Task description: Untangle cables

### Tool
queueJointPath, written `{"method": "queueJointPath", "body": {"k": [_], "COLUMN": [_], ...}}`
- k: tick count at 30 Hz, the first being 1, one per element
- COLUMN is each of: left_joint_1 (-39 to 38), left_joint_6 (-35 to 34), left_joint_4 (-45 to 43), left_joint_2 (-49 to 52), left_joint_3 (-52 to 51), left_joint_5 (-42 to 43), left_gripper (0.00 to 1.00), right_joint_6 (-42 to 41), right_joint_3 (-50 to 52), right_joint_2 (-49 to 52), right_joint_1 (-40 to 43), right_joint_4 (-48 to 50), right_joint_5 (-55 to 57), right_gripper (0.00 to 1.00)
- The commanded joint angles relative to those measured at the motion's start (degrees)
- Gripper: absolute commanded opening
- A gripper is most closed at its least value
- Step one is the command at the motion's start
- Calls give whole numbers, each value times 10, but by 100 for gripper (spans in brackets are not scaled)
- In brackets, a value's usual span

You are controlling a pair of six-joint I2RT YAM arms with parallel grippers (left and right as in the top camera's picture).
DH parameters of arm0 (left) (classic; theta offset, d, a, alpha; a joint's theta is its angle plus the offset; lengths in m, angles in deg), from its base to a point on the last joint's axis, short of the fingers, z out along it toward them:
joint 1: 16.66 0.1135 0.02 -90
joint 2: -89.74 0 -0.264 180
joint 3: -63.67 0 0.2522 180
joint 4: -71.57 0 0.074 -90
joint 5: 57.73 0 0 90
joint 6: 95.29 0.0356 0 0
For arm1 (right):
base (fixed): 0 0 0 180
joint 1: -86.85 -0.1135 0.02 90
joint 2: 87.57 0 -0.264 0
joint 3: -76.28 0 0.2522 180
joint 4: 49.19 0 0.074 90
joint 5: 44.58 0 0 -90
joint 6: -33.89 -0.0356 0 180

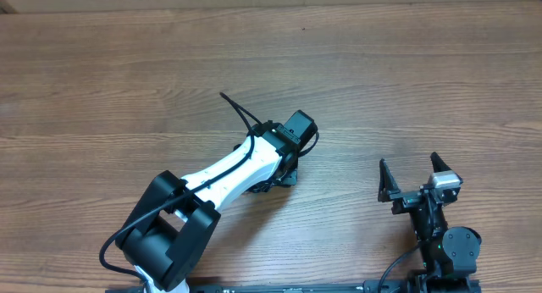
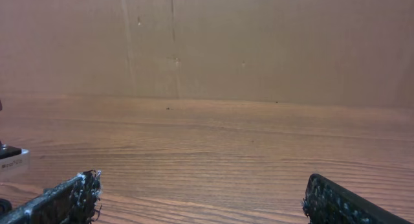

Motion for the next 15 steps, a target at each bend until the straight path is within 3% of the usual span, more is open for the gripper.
{"method": "queueJointPath", "body": {"k": [1, 11, 13, 15], "left_joint_1": [-4, -11, -11, -11], "left_joint_6": [18, 23, 24, 30], "left_joint_4": [-6, -43, -53, -53], "left_joint_2": [6, 6, 6, 6], "left_joint_3": [-11, -80, -94, -95], "left_joint_5": [2, 12, 12, 13], "left_gripper": [35, 24, 7, 4], "right_joint_6": [3, 3, 3, 3], "right_joint_3": [6, 6, 6, 6], "right_joint_2": [-7, -7, -7, -7], "right_joint_1": [-4, -4, -4, -4], "right_joint_4": [2, 2, 2, 2], "right_joint_5": [6, 6, 6, 5], "right_gripper": [100, 100, 100, 100]}}
